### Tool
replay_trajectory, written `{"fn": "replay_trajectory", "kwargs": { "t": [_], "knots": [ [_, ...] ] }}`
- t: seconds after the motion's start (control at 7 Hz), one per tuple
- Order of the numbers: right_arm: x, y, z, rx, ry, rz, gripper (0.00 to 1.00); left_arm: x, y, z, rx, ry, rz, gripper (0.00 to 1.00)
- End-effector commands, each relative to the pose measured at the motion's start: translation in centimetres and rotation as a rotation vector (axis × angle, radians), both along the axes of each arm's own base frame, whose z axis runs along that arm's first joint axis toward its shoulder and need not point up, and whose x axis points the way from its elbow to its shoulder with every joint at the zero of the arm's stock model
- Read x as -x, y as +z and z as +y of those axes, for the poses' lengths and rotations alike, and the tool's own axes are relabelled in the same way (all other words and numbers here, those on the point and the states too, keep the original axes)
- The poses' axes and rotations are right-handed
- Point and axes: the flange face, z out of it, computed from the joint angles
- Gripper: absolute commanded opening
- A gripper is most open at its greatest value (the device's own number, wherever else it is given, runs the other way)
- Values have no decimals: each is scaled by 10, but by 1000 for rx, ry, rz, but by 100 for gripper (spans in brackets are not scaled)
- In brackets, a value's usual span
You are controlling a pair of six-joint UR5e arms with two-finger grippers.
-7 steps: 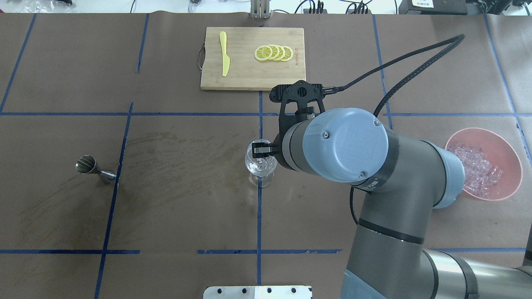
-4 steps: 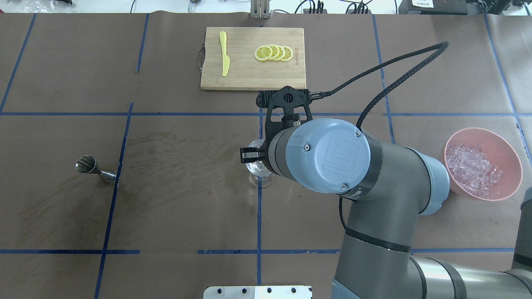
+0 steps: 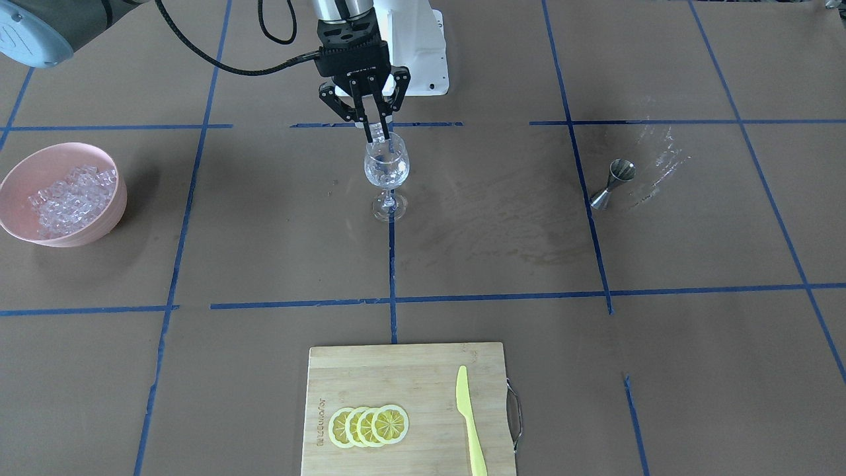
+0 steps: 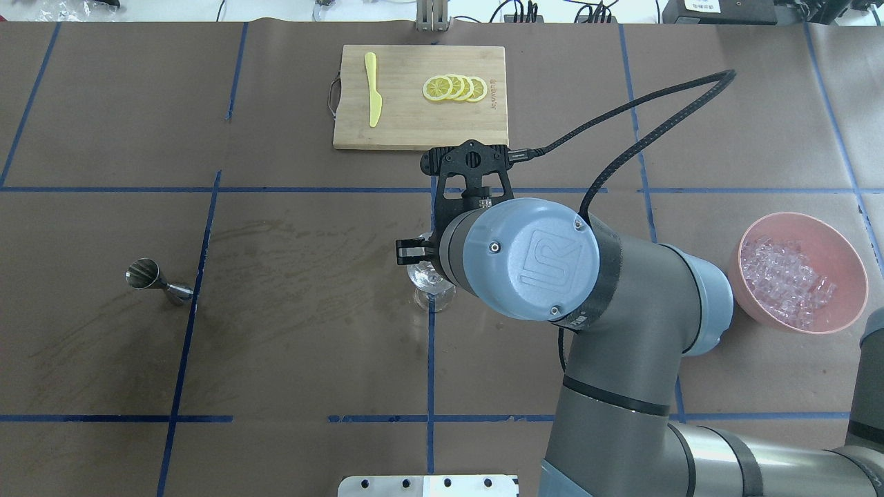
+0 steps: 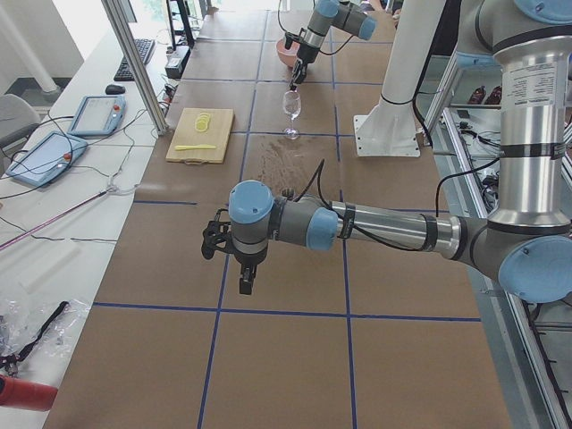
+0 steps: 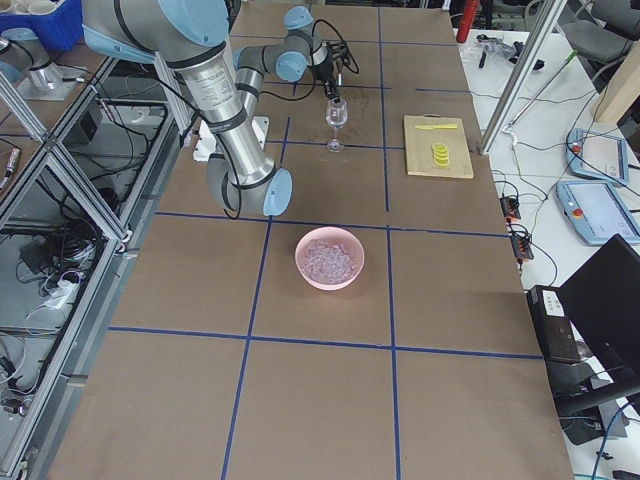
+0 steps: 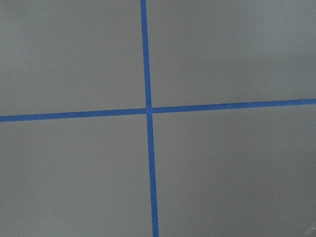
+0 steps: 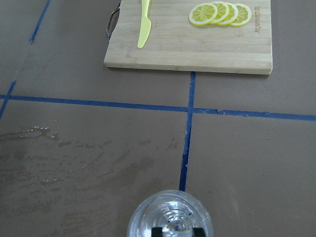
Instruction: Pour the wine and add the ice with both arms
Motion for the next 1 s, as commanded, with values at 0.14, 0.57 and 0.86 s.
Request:
{"fn": "replay_trajectory", "kwargs": {
  "t": [0.14,0.57,0.86],
  "knots": [
    [1,-7,-1,-6,3,-9,14,0,1,0,3,1,0,100],
    [1,-7,-1,-6,3,-9,77,0,1,0,3,1,0,100],
    [1,-7,-1,-6,3,-9,100,0,2,1,5,0,0,100]
  ]
}}
